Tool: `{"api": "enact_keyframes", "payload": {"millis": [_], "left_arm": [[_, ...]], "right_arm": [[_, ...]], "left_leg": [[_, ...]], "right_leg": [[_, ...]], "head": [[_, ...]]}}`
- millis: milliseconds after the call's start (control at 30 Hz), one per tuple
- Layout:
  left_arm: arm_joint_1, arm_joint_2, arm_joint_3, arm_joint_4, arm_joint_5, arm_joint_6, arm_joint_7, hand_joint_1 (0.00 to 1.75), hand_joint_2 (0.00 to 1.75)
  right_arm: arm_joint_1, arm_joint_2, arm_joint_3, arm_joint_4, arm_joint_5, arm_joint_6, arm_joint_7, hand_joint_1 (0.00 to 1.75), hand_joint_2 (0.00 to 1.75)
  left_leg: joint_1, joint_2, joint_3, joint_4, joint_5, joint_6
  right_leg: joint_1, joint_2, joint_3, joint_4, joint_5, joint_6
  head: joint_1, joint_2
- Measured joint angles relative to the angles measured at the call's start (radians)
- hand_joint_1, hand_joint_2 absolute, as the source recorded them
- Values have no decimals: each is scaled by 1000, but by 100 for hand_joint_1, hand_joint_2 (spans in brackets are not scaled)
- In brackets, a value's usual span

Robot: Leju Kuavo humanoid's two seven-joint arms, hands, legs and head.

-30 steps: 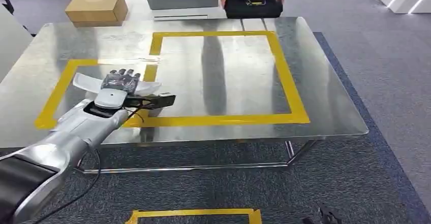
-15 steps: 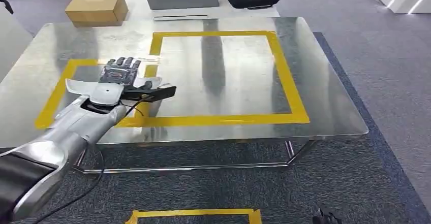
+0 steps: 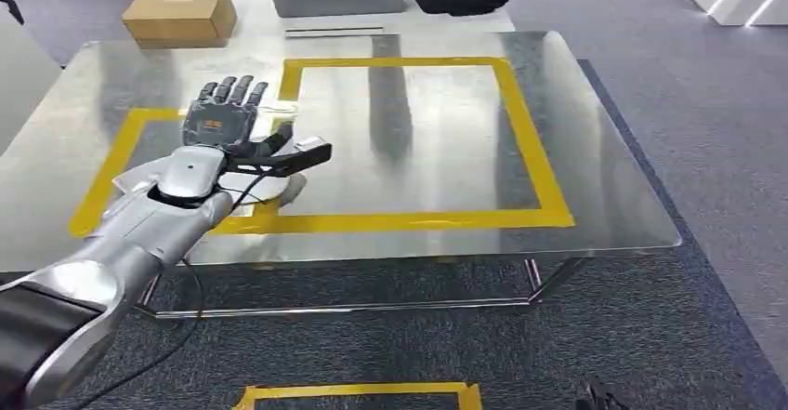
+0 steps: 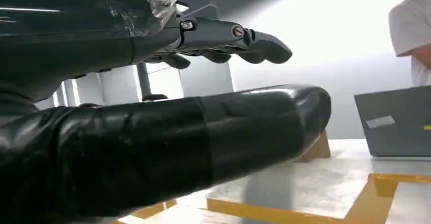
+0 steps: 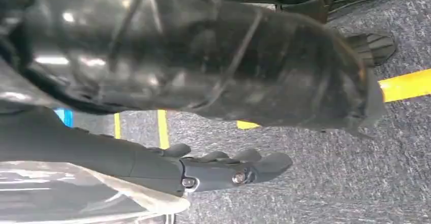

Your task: Take the parts from the cabinet and place them on the table.

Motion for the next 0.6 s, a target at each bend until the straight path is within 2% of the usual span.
{"api": "enact_keyframes", "payload": {"millis": [33, 67, 133, 167, 200, 233, 300, 333, 367, 467, 500, 533, 567, 600], "left_arm": [[0, -2, 2, -6, 3, 7, -1, 0, 0], [0, -3, 4, -9, 5, 10, -2, 0, 0], [15, -6, 7, -16, 8, 18, -10, 0, 0], [26, -6, 8, -21, 15, 25, -13, 0, 0], [38, -6, 11, -27, 16, 33, -16, 0, 0], [47, -6, 14, -33, 18, 39, -19, 0, 0], [56, -6, 19, -46, 26, 51, -23, 0, 0], [59, -5, 24, -50, 28, 55, -24, 0, 0], [61, -3, 29, -55, 34, 61, -24, 0, 0], [83, 5, 36, -70, 38, 67, -24, 0, 0], [90, 11, 39, -73, 41, 68, -24, 0, 0], [94, 14, 41, -76, 44, 68, -24, 0, 0], [97, 17, 44, -80, 47, 69, -24, 0, 0], [104, 18, 48, -86, 48, 72, -22, 0, 0]], "right_arm": [[2, 0, -2, 0, 0, -1, -2, 0, 0], [3, 0, -3, 0, 0, -1, -2, 0, 0], [10, -1, -7, 0, 3, -3, -1, 0, 0], [13, -1, -7, 1, 5, -4, -1, 0, 0], [17, -1, -8, 1, 6, -5, -1, 0, 0], [19, -1, -8, 1, 8, -6, -1, 0, 0], [21, -2, -10, 1, 9, -8, 0, 0, 0], [21, -2, -12, 1, 9, -8, -1, 0, 0], [21, -2, -14, 1, 9, -8, -1, 0, 0], [25, -2, -18, 1, 9, -10, -2, 0, 0], [26, -1, -19, 2, 9, -10, -2, 0, 0], [27, -1, -21, 2, 10, -10, -2, 0, 0], [27, -1, -22, 2, 10, -10, -3, 0, 0], [27, -1, -23, 2, 11, -11, -3, 0, 0]], "left_leg": [[-1, -1, 5, -5, 0, 2], [-2, 0, 6, -4, 6, 9], [-5, -3, 6, -3, 5, 9], [-6, -6, 5, -3, 5, 9], [-6, -9, 6, -3, 5, 9], [-6, -11, 5, -2, 4, 8], [-4, -15, 5, 6, -1, 0], [-5, -16, 1, 10, -5, -6], [-9, -18, -6, 14, -3, -14], [-8, -20, -6, 15, 7, -29], [-7, -19, -8, 20, -2, -34], [-7, -15, -17, 38, -30, -43], [-4, -13, -35, 92, -77, -50], [0, -13, -62, 173, -126, -55]], "right_leg": [[3, 11, -9, 29, -21, -3], [5, 18, -36, 93, -56, -5], [7, 25, -121, 261, -127, -5], [8, 26, -151, 312, -134, -6], [9, 26, -156, 310, -112, -7], [9, 26, -141, 267, -73, -9], [9, 26, -59, 88, 26, -14], [9, 30, -31, 35, 17, -16], [13, 35, -19, 33, 24, -22], [15, 35, -24, 33, 23, -34], [7, 31, -28, 23, 30, -46], [8, 29, -30, 23, 36, -55], [8, 26, -36, 23, 41, -61], [9, 24, -43, 23, 45, -65]], "head": [[1, 0], [4, 0], [7, 0], [7, 0], [8, 0], [7, 0], [8, 0], [8, 0], [9, 0], [10, 0], [11, 0], [8, 0], [3, 0], [3, 0]]}}
